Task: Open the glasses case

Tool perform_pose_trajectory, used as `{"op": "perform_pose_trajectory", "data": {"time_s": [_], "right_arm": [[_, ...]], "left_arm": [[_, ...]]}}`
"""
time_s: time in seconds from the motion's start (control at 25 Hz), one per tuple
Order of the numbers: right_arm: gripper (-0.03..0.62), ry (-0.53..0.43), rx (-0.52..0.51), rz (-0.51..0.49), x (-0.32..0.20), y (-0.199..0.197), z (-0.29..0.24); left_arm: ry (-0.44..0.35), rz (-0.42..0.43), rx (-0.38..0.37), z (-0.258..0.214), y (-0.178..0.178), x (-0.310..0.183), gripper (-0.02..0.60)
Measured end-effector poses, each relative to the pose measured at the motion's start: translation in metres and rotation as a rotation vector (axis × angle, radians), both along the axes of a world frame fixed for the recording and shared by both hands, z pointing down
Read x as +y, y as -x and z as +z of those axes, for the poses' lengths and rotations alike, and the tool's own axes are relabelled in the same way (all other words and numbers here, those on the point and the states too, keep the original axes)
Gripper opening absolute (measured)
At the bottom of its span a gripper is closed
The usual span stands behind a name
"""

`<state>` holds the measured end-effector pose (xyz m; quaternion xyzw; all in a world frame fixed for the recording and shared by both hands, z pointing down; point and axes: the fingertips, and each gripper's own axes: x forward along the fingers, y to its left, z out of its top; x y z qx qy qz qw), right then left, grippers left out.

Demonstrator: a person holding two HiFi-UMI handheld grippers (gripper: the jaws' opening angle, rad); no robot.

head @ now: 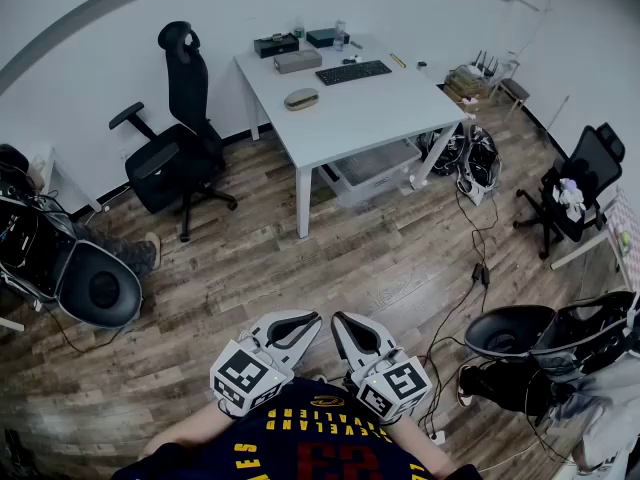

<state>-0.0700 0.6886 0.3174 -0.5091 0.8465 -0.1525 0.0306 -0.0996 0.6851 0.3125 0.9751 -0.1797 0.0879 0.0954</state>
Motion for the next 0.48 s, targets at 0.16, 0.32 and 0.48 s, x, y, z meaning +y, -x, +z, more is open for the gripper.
{"op": "perform_pose_trajectory", "data": {"time_s": [0.16, 0.32, 0.48], "right_arm": [[0.021, -0.003, 0.008, -0.005, 0.003, -0.001, -0.002], [0.020, -0.003, -0.003, -0.009, 0.007, -0.009, 0.000], [0.020, 0.007, -0.024, -0.022, 0.006, -0.009, 0.004]], "left_arm": [[0.001, 0.001, -0.006, 0.001, -0.002, 0.005, 0.035], [0.010, -0.013, -0.010, 0.004, -0.009, 0.007, 0.035], [0.018, -0.022, -0.022, 0.004, -0.010, 0.007, 0.035]]}}
